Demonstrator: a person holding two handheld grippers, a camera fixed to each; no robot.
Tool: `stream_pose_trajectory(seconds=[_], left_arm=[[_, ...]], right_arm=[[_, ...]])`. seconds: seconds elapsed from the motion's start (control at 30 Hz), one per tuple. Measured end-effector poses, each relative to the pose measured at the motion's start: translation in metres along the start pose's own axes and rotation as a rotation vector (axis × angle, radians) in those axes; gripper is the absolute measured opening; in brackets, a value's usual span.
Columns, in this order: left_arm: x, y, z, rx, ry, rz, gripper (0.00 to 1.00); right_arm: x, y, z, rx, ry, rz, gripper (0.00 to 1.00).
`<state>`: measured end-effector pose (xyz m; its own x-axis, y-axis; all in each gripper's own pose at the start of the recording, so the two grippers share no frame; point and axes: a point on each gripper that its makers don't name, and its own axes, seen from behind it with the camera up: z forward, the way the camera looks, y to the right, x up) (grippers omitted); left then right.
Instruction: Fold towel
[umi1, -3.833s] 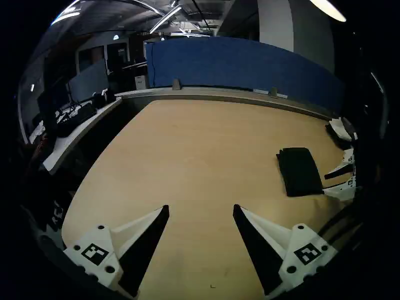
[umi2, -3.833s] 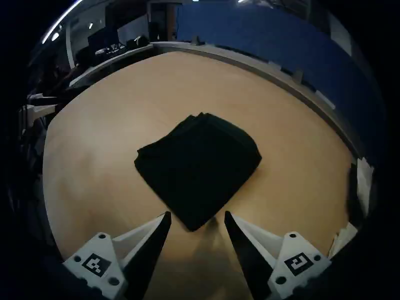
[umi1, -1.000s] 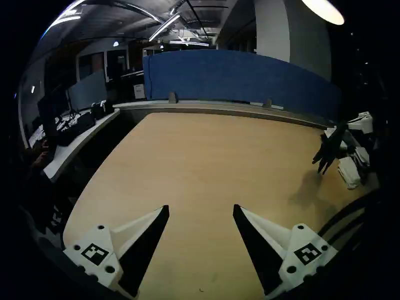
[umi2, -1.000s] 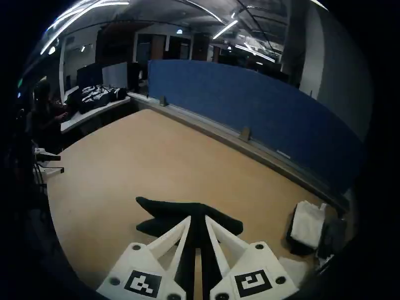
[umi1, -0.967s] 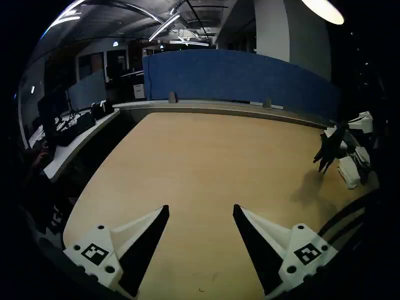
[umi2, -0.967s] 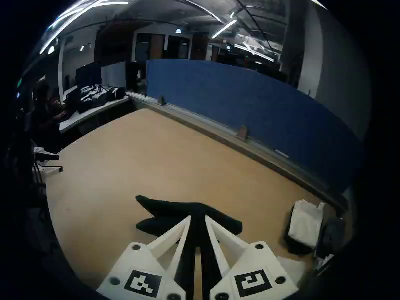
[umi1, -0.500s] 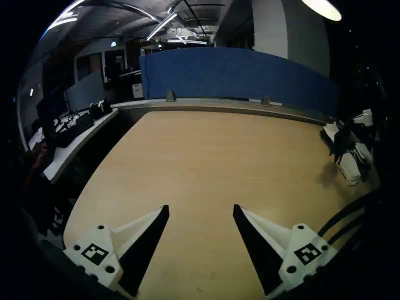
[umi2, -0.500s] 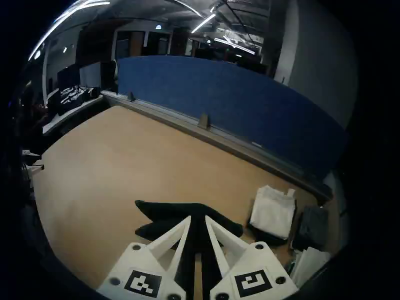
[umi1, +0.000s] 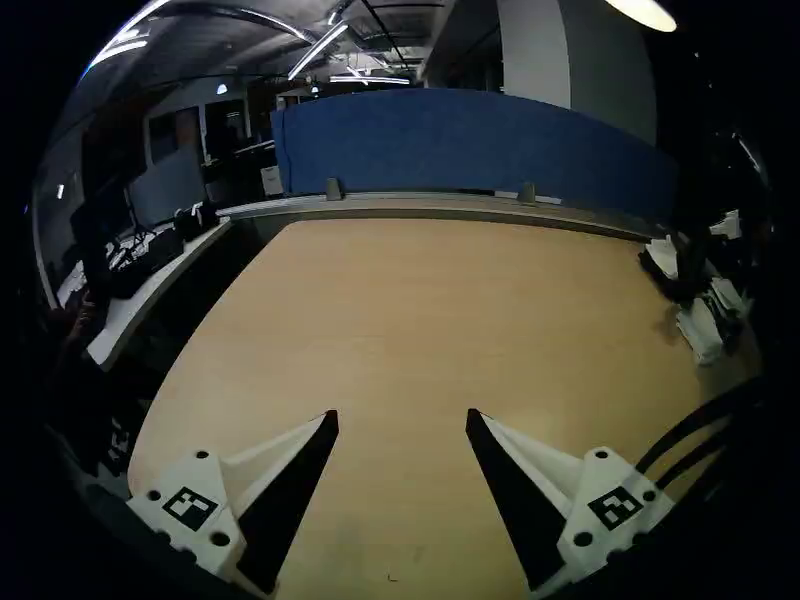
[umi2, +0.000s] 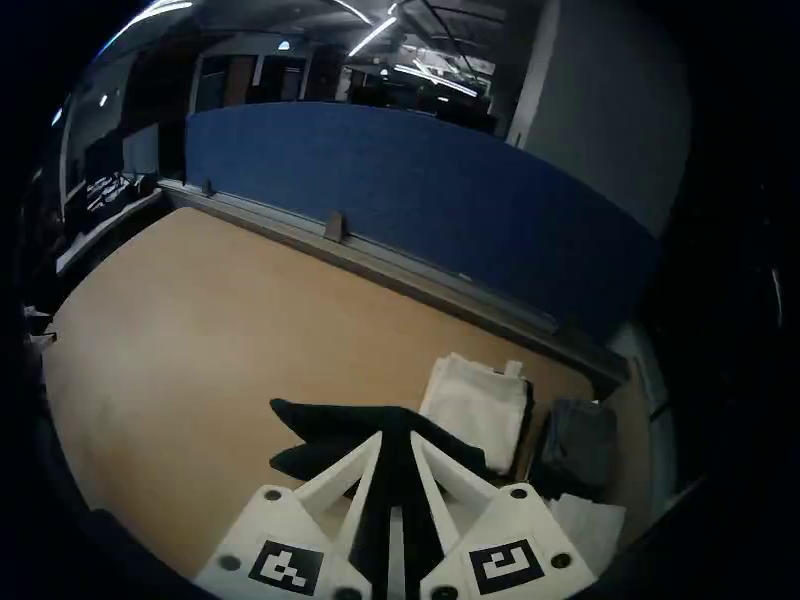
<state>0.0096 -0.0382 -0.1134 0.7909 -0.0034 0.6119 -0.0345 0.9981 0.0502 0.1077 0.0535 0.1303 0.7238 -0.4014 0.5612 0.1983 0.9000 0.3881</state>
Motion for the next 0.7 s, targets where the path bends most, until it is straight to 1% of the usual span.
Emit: stream_pose_trajectory(seconds=[0.17,0.27,0.47,0.7], left_arm=[[0.002,0.006,0.0,-0.006,0.002,0.011,0.95],[0.004,0.009,0.001,-0.008,0.003,0.016,0.95],[0.008,0.009,0.001,-0.009,0.005,0.016,0.95],[0.011,0.01,0.0,-0.007,0.006,0.021,0.95]], right_arm=[[-0.003,0.014,0.005,-0.016,-0.009,0.002,0.04],[-0.004,0.019,0.009,-0.021,-0.009,0.015,0.04],[-0.005,0.023,0.015,-0.021,-0.006,0.043,0.04],[-0.008,0.024,0.022,-0.02,-0.009,0.045,0.04]])
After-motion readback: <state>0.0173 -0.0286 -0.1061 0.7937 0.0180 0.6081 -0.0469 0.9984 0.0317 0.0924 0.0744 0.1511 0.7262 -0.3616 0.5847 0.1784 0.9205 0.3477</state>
